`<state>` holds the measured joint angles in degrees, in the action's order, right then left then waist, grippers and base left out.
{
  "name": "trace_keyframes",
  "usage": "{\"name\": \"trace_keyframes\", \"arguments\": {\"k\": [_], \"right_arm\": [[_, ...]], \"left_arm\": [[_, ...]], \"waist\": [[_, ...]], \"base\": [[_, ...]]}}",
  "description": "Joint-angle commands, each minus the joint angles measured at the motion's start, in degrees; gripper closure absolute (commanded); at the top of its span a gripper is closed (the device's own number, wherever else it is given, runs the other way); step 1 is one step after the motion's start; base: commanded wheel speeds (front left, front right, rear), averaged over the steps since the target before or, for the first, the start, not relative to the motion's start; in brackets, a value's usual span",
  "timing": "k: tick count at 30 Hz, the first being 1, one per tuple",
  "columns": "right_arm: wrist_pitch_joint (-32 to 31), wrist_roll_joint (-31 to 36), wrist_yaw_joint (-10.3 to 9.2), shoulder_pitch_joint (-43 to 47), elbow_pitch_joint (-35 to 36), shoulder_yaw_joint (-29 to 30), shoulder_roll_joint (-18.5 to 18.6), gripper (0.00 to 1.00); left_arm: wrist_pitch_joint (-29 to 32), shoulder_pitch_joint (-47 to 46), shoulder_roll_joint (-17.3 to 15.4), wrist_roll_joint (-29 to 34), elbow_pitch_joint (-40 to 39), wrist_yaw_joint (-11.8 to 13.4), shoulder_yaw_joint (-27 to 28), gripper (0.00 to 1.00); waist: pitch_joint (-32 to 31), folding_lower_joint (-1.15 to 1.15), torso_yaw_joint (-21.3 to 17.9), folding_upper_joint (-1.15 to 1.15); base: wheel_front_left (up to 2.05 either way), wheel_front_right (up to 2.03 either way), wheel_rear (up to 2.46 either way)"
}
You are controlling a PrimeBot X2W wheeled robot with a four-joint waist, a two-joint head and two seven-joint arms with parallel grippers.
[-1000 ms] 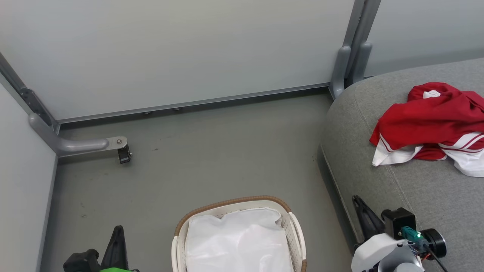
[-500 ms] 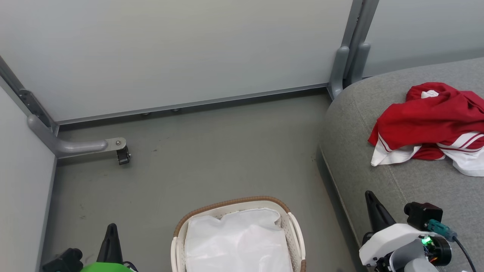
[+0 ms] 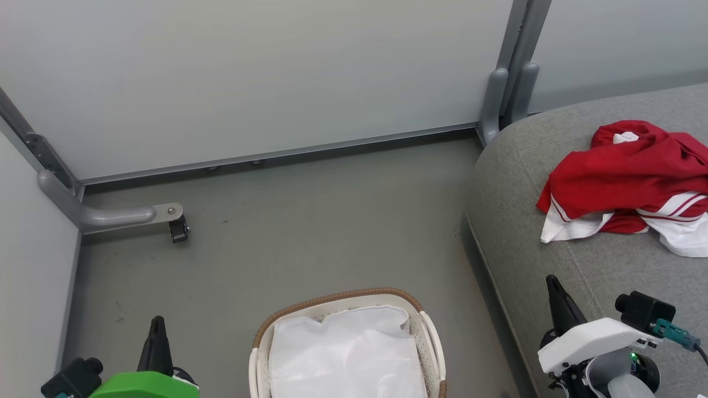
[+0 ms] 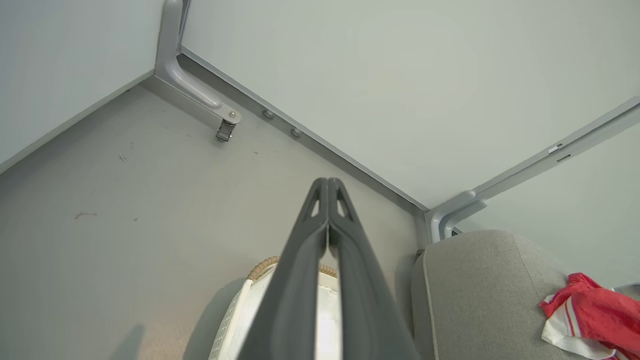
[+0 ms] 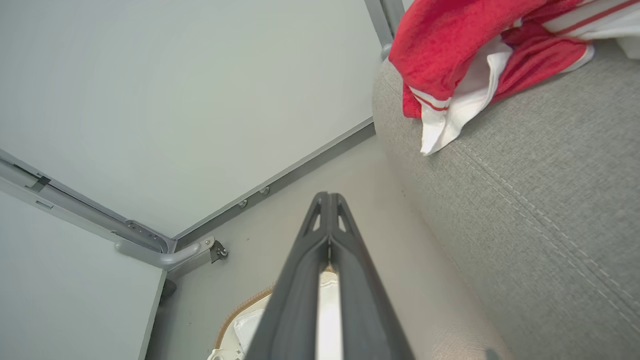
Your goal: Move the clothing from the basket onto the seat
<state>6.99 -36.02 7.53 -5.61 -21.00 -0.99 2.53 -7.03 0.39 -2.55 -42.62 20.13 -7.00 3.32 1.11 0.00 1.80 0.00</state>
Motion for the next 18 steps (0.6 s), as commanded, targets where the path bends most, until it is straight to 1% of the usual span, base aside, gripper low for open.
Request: {"name": "trace_keyframes", "arguments": {"k": [1,18], "right_arm": [[-0.5,-2.4,-0.02,-0.7,1.1,0.5,0.3,1.0],[-3.8,-15.8,-0.03,-0.7,2.7,2.3,0.3,1.0]], "left_arm": [[0.5,-1.8,-0.3,-2.1,-1.1,-0.1,0.3,1.0],[3.8,-3.2,-0.3,-13.9,-2.4,-0.2,1.1,1.0]], "waist": [[0.0,0.0,0.0,0.0],[-0.2,0.0,-0.3,0.0]], "base": [[0.0,0.0,0.0],[0.0,0.0,0.0]]}}
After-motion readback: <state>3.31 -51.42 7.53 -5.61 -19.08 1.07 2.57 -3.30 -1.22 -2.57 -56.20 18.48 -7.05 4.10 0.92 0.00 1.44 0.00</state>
